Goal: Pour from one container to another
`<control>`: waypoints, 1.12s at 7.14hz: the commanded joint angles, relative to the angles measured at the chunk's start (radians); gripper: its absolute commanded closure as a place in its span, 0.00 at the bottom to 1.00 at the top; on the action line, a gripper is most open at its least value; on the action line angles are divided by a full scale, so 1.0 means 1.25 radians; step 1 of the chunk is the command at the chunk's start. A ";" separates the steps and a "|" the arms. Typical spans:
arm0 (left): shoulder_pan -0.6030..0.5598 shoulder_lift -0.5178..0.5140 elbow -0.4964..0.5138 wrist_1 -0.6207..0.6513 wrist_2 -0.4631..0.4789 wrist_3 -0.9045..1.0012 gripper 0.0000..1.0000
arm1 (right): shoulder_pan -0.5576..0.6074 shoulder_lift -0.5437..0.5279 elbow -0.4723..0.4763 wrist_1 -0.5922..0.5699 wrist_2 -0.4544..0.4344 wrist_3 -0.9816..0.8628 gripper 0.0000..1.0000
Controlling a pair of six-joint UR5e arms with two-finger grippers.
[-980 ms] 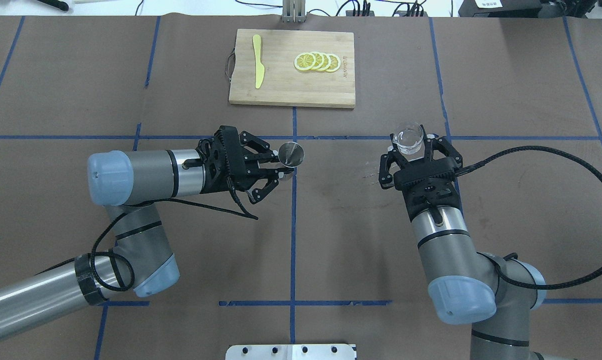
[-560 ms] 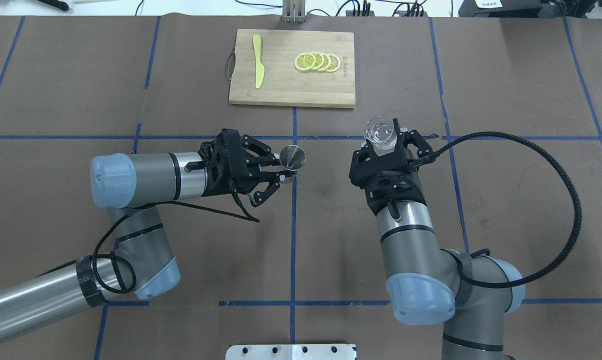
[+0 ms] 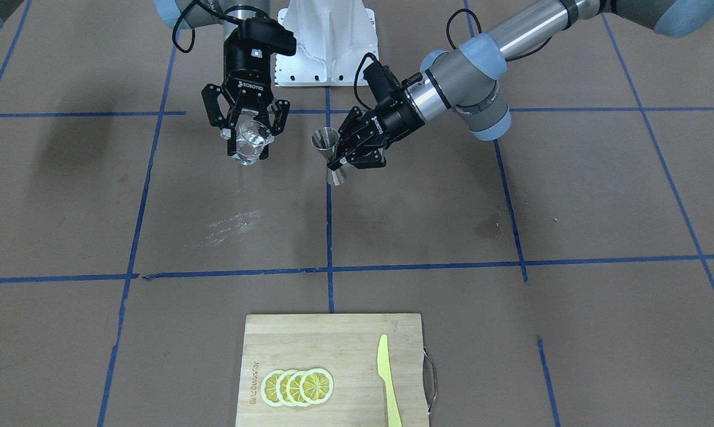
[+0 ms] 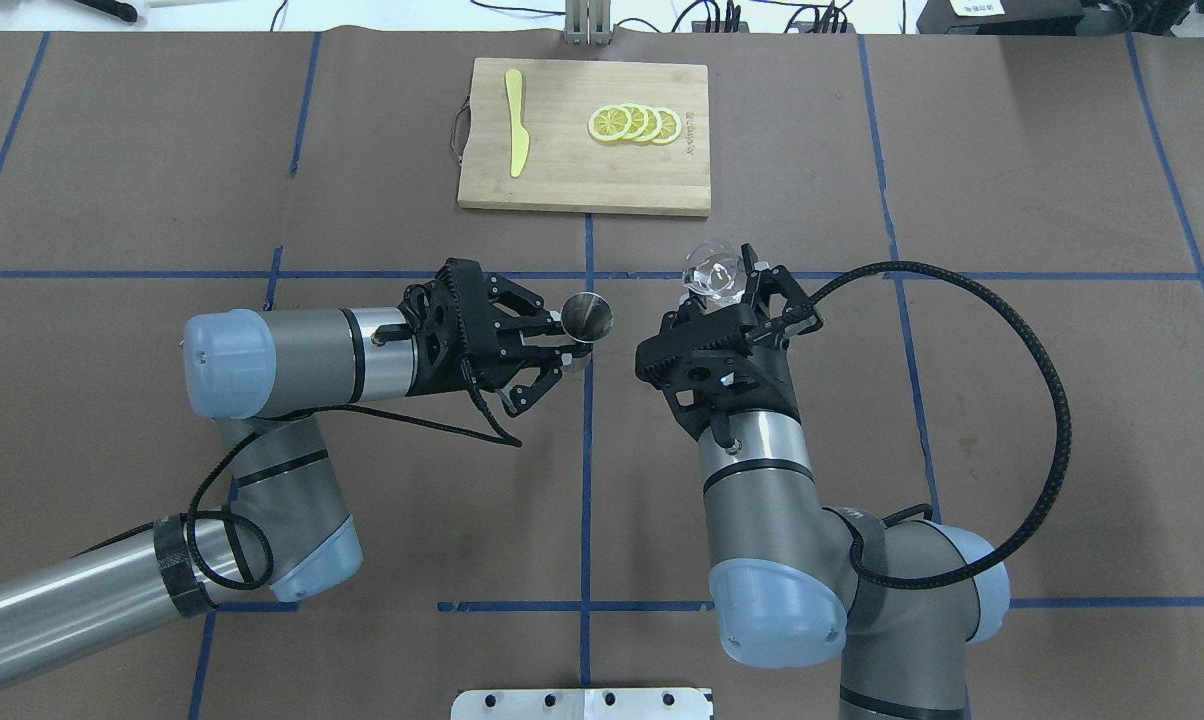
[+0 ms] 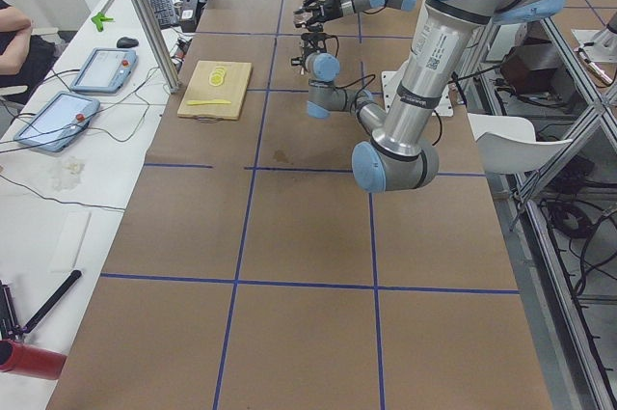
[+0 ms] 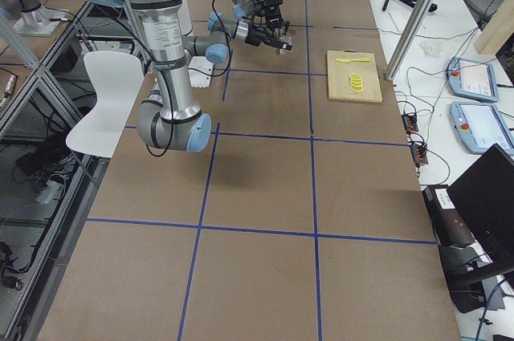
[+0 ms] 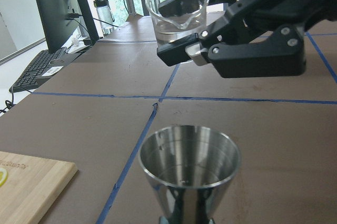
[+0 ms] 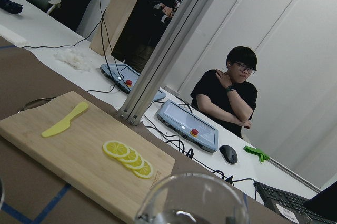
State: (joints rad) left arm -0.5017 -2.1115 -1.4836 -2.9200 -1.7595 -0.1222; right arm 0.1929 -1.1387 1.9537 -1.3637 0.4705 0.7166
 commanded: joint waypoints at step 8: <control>0.023 0.001 -0.002 -0.002 -0.001 -0.083 1.00 | -0.027 0.063 -0.004 -0.079 -0.028 -0.087 1.00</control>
State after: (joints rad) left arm -0.4790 -2.1114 -1.4852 -2.9215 -1.7610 -0.2250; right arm 0.1596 -1.0622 1.9484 -1.4590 0.4349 0.6224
